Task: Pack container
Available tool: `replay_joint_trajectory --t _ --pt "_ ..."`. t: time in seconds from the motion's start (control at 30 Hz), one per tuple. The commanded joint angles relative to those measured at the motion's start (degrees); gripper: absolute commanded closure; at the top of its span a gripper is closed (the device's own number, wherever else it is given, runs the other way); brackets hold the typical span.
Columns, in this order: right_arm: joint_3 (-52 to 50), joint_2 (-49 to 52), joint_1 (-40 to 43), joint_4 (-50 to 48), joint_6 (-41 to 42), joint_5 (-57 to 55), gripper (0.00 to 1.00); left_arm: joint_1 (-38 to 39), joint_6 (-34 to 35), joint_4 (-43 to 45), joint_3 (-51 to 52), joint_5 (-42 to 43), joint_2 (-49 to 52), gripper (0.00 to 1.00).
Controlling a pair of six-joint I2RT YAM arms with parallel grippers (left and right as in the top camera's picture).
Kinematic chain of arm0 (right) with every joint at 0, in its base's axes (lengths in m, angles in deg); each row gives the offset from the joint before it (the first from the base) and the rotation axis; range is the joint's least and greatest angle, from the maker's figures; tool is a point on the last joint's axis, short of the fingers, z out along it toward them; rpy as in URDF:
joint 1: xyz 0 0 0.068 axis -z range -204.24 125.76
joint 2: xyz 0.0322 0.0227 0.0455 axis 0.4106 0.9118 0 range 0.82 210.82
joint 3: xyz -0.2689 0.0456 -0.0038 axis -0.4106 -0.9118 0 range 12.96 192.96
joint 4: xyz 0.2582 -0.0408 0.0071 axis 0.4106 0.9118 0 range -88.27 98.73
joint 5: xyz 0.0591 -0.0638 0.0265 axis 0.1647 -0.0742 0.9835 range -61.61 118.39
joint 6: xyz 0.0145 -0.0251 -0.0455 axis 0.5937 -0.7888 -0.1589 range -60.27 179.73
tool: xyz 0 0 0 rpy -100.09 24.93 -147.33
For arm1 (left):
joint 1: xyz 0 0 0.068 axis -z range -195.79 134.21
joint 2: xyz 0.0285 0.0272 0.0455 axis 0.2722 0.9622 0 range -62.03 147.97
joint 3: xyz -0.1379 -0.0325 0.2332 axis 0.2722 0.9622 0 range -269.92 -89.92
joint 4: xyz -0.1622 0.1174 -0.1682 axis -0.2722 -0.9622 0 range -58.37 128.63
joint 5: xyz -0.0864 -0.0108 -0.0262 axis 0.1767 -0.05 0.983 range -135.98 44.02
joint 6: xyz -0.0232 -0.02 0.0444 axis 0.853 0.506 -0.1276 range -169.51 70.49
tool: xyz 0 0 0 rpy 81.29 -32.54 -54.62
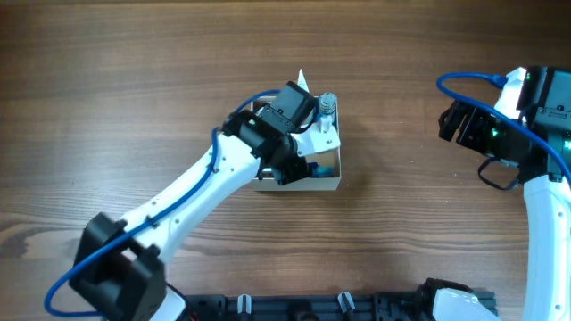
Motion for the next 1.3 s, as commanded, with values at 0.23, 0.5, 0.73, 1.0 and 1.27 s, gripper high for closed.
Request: replay_joint_trajectory --t 0.23,0.5,0.73,1.0,1.27 --pt "0.24 2.21 -9.16 -0.76 -3.91 0.81 0.0 -22.99 28.06 -0.02 -3.34 -2.08 -17.16 0.0" --pt "1.51 12.33 -10.97 -12.26 -4.17 0.0 0.0 -40.81 41.2 0.44 -3.34 4.17 -9.79 0.0" --pt "1.07 12.17 -10.97 -14.4 2.01 -6.14 0.0 -43.19 40.04 -3.45 -3.15 4.61 -7.28 0.0" --pt "-8.26 1.49 -11.04 -14.12 4.42 -7.78 0.0 -42.97 38.99 2.64 11.54 6.82 -18.64 0.0" --pt "-29.24 -24.83 -11.02 -19.89 5.95 -7.54 0.0 -40.96 39.28 7.74 35.28 9.75 -47.63 0.0"
